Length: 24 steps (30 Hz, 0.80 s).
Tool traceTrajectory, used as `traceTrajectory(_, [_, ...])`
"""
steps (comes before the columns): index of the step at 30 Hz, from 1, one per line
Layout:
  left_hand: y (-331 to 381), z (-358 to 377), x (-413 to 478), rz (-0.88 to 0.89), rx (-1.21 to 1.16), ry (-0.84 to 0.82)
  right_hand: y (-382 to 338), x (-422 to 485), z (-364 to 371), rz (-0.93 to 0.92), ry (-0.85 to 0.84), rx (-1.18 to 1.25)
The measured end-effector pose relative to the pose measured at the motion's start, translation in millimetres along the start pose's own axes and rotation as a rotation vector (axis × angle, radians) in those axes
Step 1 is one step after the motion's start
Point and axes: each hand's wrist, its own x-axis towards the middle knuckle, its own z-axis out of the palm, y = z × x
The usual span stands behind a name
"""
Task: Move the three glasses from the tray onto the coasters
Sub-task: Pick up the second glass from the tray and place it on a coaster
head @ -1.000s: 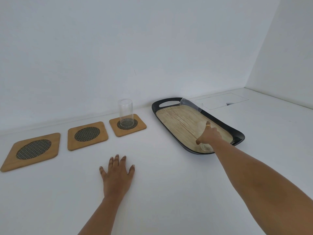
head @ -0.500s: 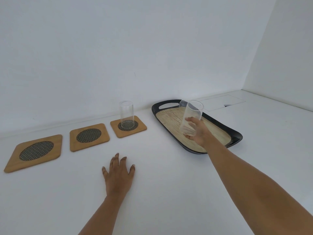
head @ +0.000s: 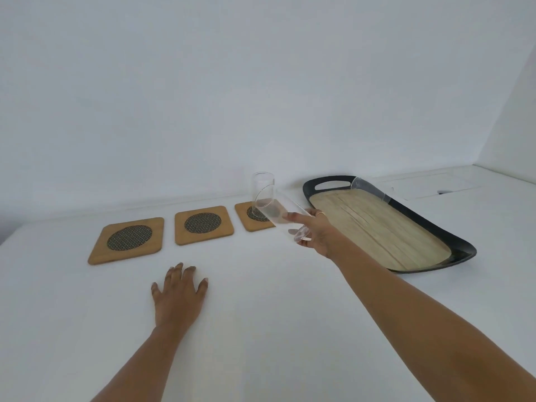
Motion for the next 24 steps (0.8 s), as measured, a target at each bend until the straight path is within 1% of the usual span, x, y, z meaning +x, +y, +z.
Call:
traceTrajectory(5, [-37.5,-12.0,5.7,-0.069,-0.021,0.051,4.8,10.3,26.3,-0.049,-0.057,0.107])
traceTrajectory(10, [-36.4,-10.4,6.3,-0.083,-0.014,0.068,10.7,17.6,43.7,-0.095,-0.019,0.239])
traceTrajectory(15, [-36.4,-9.0,6.5,-0.082,0.001,0.084,12.0,17.2,52.6,-0.167,-0.127,0.469])
traceTrajectory(19, [-36.1,-8.5,6.5,-0.079,0.005,0.089,10.3,18.2,54.3,-0.147,-0.093,0.616])
traceTrajectory(24, [-36.5,-7.5,6.3,-0.081,0.017,0.093,9.9,14.8,57.0,-0.082,-0.029,0.663])
